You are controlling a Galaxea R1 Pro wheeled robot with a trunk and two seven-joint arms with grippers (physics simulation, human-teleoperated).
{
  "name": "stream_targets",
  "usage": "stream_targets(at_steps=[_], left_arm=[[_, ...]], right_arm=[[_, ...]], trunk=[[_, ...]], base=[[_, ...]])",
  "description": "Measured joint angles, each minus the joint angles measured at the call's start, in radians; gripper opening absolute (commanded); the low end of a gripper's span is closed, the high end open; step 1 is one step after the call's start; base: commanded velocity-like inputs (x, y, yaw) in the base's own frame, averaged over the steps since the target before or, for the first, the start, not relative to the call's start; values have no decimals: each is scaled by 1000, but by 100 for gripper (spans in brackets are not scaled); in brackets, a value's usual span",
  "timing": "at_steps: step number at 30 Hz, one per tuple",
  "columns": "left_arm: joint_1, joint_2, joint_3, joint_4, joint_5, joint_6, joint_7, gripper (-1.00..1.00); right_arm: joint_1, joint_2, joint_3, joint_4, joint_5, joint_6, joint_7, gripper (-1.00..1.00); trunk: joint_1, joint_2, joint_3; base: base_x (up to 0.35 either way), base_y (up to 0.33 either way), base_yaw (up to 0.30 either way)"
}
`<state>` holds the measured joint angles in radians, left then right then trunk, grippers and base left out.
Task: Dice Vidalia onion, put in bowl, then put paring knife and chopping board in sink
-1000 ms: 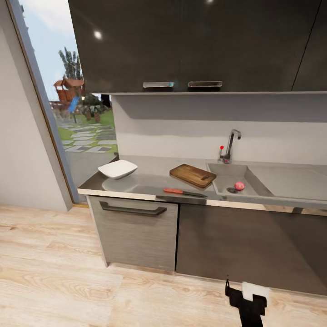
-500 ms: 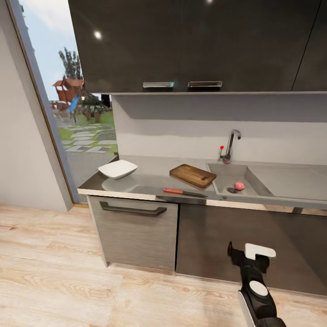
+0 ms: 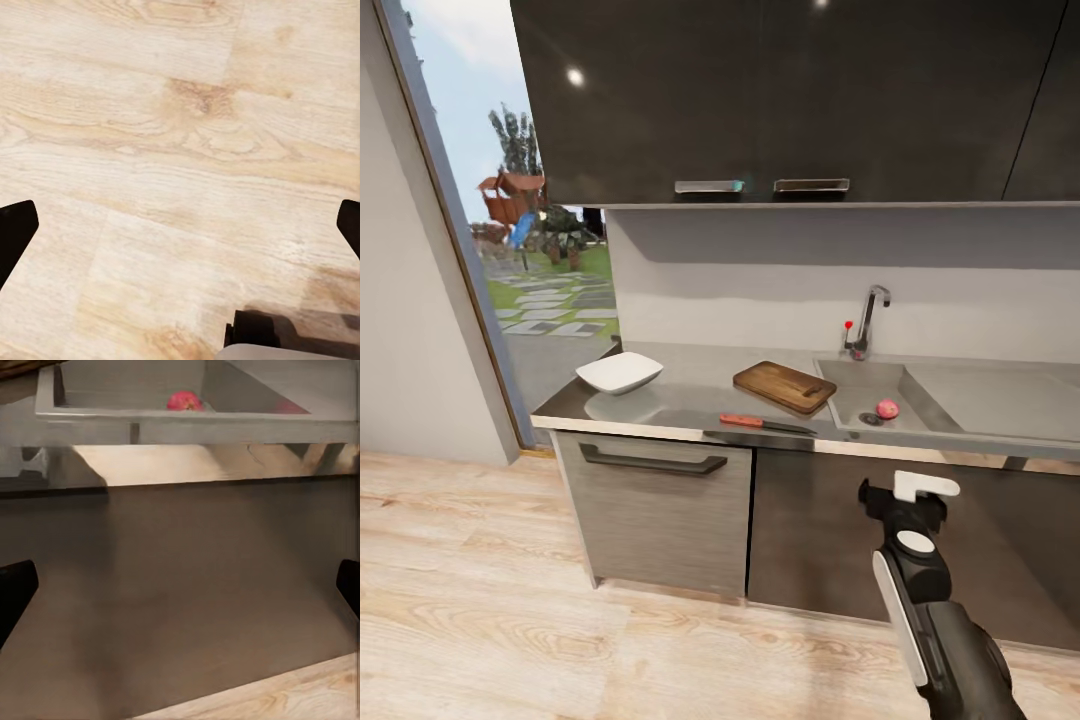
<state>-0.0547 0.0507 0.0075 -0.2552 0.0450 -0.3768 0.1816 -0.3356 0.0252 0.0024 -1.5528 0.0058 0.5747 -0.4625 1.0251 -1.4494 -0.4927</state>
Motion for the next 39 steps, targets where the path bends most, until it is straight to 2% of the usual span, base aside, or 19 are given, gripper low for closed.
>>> stream_targets(at_steps=[10,17,22,26,32,39], left_arm=[[0,0,0,0,-2,0,0,100],[0,0,0,0,-2,0,0,100],[0,-2,-2,0,-2,0,0,100],[0,-3,-3,0,-2,0,0,100],[0,-3,-3,0,-2,1,0,100],[0,-3,-3,0,-2,0,0,100]], right_arm=[[-114,1,0,0,-1,101,-12,100],[-250,2,0,0,-1,231,-19,100],[-337,5,3,3,-3,277,-20,100],[-421,27,8,10,-3,309,-20,100],[-473,39,10,16,-3,351,-19,100],[-483,40,6,57,-3,352,-17,100]], trunk=[[0,0,0],[0,0,0],[0,0,0],[0,0,0],[0,0,0],[0,0,0]], base=[[0,0,0],[35,0,0],[86,0,0],[99,0,0],[104,0,0],[109,0,0]])
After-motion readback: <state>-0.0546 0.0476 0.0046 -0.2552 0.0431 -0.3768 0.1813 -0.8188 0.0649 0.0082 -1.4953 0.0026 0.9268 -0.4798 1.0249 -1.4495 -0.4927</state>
